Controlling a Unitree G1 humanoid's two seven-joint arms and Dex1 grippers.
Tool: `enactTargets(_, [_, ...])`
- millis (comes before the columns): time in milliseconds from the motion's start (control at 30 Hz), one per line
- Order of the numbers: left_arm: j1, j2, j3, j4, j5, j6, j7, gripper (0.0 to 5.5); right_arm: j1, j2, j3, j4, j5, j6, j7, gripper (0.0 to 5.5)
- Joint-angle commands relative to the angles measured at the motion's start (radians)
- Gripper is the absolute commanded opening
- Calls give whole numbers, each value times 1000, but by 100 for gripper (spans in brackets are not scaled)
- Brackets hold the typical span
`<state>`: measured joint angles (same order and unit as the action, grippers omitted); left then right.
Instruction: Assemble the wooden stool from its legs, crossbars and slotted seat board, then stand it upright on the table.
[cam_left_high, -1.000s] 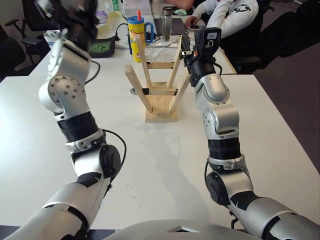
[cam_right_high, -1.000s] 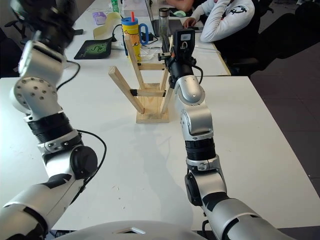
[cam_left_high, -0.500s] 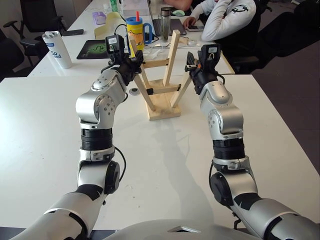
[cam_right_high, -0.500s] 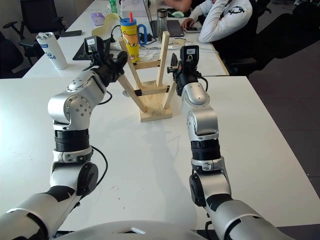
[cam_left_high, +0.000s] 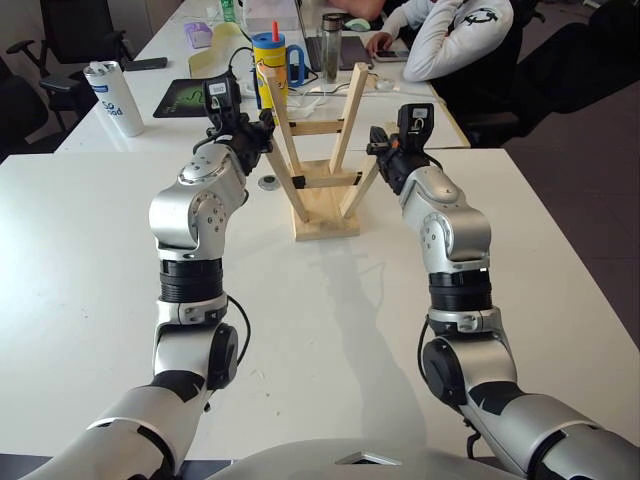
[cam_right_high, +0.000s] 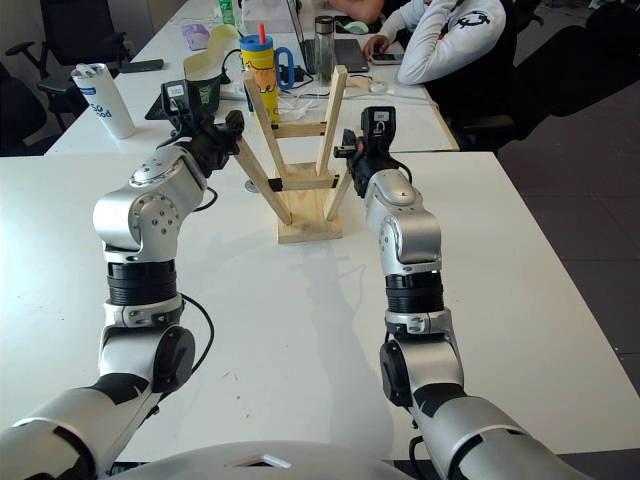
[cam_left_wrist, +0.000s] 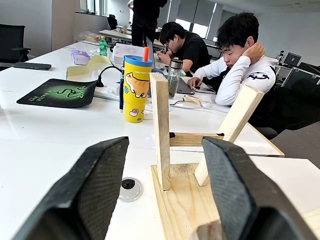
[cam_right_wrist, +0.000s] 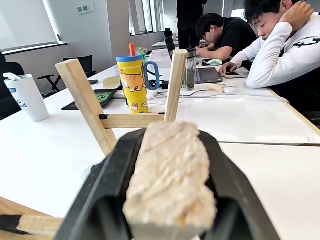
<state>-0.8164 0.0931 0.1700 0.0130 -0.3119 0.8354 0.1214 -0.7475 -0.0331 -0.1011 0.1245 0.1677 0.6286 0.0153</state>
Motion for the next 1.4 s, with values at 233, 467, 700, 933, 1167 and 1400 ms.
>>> enactTargets(233, [-128, 17, 114, -63, -57, -41, 1, 271, 22, 20, 24, -25, -15, 22, -27, 110])
enactTargets(467, [-332, 212, 460, -7, -239, -270, 15, 271, 33, 22, 49, -35, -24, 26, -36, 110])
enactTargets(700, [-234, 164, 649, 120, -450, -272, 114, 271, 34, 14, 60, -39, -23, 33, -31, 110])
enactTargets(933, [90, -279, 306, 97, -403, -110, 231, 271, 35, 15, 58, -42, -18, 38, -36, 110])
enactTargets(1167, [91, -258, 24, 143, -263, -46, 182, 271, 36, 18, 56, -43, -10, 43, -40, 110])
enactTargets(1400, [28, -165, 160, 88, -246, -136, 221, 271, 55, 26, 53, -58, -8, 57, -52, 110])
